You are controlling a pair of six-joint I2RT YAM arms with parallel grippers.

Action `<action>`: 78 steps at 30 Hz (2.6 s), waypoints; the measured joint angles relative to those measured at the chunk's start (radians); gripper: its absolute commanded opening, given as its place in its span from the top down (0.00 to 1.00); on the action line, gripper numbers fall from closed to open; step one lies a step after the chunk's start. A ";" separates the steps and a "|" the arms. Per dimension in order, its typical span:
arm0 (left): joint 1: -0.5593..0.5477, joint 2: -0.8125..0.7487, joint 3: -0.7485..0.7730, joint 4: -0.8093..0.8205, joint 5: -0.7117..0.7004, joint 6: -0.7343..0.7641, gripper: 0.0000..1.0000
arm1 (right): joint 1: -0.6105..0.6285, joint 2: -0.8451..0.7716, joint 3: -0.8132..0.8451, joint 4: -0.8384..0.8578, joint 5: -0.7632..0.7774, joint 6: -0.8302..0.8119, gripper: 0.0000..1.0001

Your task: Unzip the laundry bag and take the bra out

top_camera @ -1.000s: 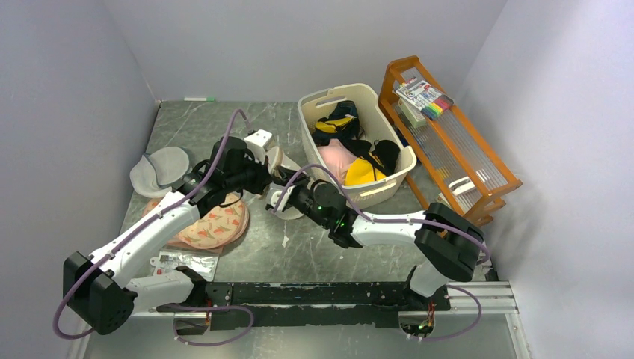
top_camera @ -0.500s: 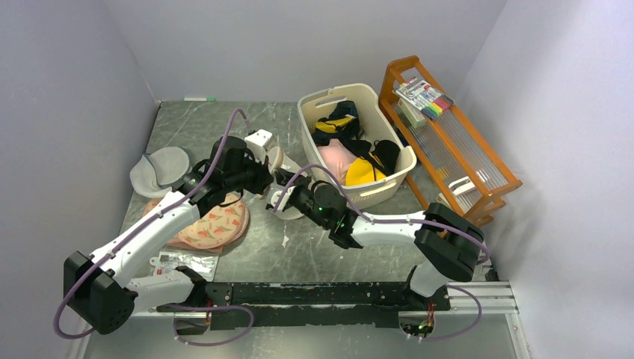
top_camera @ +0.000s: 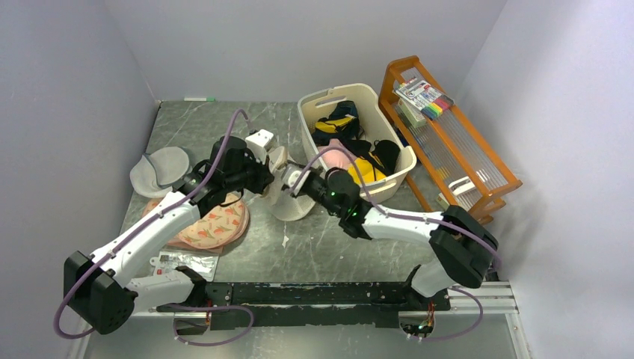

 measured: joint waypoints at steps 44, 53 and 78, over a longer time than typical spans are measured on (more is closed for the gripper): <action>0.000 -0.114 -0.081 0.116 0.143 0.025 0.74 | -0.205 -0.125 0.081 -0.251 -0.621 0.635 1.00; -0.001 -0.139 -0.081 0.113 0.122 0.023 0.93 | -0.225 -0.130 0.075 -0.248 -0.584 0.708 1.00; -0.001 -0.159 -0.081 0.134 0.144 0.043 0.29 | -0.457 -0.084 0.019 0.005 -0.809 1.105 1.00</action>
